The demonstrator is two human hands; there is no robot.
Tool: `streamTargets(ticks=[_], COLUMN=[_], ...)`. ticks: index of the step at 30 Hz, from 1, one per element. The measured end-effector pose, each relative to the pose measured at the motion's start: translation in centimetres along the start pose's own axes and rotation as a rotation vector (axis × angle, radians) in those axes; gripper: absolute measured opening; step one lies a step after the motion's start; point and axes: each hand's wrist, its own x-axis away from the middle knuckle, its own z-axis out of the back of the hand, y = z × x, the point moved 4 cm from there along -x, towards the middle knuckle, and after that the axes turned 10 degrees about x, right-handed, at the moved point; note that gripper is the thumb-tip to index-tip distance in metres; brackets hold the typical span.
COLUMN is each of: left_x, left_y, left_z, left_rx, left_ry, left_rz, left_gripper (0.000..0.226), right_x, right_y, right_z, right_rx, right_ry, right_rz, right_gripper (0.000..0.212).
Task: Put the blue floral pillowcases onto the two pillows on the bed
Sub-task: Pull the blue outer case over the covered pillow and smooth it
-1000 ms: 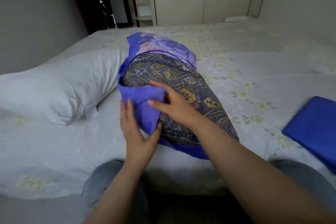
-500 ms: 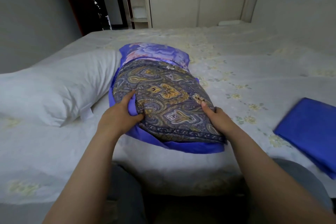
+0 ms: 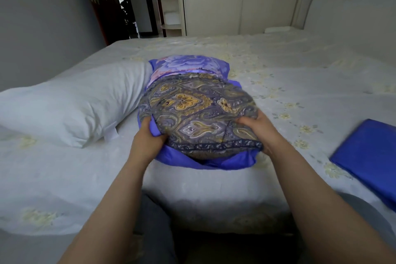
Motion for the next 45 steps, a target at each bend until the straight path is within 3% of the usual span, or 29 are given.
streamTargets(ticks=[3,5,7,10,12,14,16,19,20,23,25,28,29,32,35,36,39,42,45], left_x=[1.3,2.1,1.8,0.6,0.4,0.4,0.5,1.0,1.4,1.0,-0.6,-6.6,-8.6,-13.0,-14.3,-13.9,-12.2,-10.5,-8.2], left_y=[1.1,0.8,1.2,2.4,3.1,4.5,6.3,8.2,8.7,9.8,11.0,12.3,12.4,11.1,10.5,10.8,11.1,9.8,9.1], left_z=[-2.8,-3.8,-3.2,-2.3,-2.5,-2.6,-2.9,-4.2,-4.7,-5.1,-4.3,-4.8,-6.0,-11.9,-15.3,-15.5,-16.5,-15.7,-14.6], left_rx=[0.010,-0.033,-0.111,-0.210,-0.381,-0.650,-0.747,-0.777,-0.814,-0.830,-0.724,-0.584,-0.570,-0.645,-0.642,-0.678,-0.648,-0.540,-0.534], left_ry=[0.004,-0.064,-0.188,-0.438,-0.518,-0.497,-0.509,-0.589,-0.609,-0.666,-0.589,-0.244,-0.214,-0.361,-0.186,-0.104,-0.053,-0.027,0.099], left_rz=[-0.030,-0.029,-0.012,-0.012,-0.054,-0.141,-0.212,-0.269,-0.281,-0.228,-0.193,-0.323,-0.366,-0.321,-0.297,-0.359,-0.529,-0.669,-0.960], left_gripper=[0.060,0.061,0.075,0.089,0.088,0.090,0.093,0.098,0.095,0.074,0.067,0.051,0.050,0.069,0.048,0.036,0.011,0.013,0.007], right_x=[0.8,1.6,2.1,3.3,3.8,3.5,1.8,-2.4,-3.8,-7.9,-8.3,-7.9,-7.8,-7.6,-7.5,-7.4,-8.0,-8.6,-9.3], right_y=[-3.0,-3.5,-3.0,-1.5,-2.2,-4.6,-7.3,-9.9,-9.8,-5.1,-1.8,-0.6,-0.3,0.6,1.1,1.2,1.8,1.3,0.2], right_z=[2.0,3.6,5.5,8.9,10.4,9.7,7.5,3.3,2.4,-0.1,-0.7,-0.7,-0.6,0.2,0.5,0.3,0.5,-0.1,-0.7], right_rx=[0.002,0.155,0.492,1.040,1.345,1.613,1.579,1.227,1.151,1.269,1.319,1.272,1.258,1.207,1.208,1.207,1.186,1.146,1.116], right_ry=[0.164,0.197,0.179,0.032,0.075,0.188,0.222,0.222,0.245,0.088,-0.046,-0.014,-0.006,0.013,0.029,0.055,0.216,0.444,0.699], right_rz=[0.133,0.180,0.114,-0.310,-0.378,-0.220,0.054,0.438,0.487,0.329,0.209,0.246,0.252,0.244,0.243,0.251,0.264,0.294,0.326], right_gripper=[0.047,0.045,0.062,0.102,0.102,0.089,0.072,0.064,0.062,0.059,0.059,0.053,0.051,0.046,0.044,0.044,0.044,0.052,0.066])
